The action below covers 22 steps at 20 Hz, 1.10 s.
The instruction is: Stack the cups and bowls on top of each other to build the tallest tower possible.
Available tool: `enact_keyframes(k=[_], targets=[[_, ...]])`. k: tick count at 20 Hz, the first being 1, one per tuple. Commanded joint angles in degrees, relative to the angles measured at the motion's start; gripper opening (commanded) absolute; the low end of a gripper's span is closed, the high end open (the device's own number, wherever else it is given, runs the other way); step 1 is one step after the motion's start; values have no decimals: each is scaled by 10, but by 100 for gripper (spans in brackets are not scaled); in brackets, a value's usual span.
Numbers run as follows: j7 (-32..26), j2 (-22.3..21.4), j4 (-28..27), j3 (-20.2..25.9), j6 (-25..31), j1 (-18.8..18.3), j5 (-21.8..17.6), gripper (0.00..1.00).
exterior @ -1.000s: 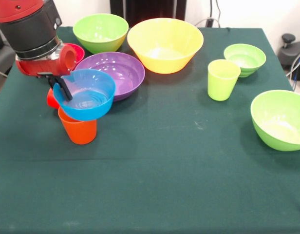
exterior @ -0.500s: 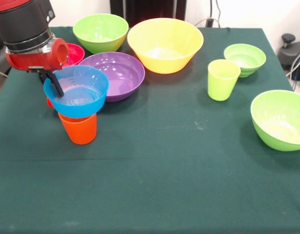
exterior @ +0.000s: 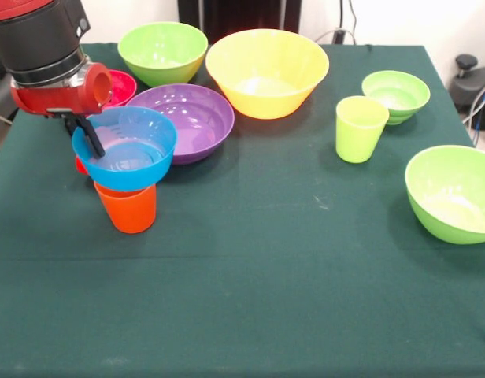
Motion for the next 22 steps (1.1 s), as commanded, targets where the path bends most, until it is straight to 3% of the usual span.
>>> enact_keyframes(k=[1,22], targets=[[-102,25,-11,-21,7,27,-37,0],[-125,44,-43,-20,19,24,-46,0]])
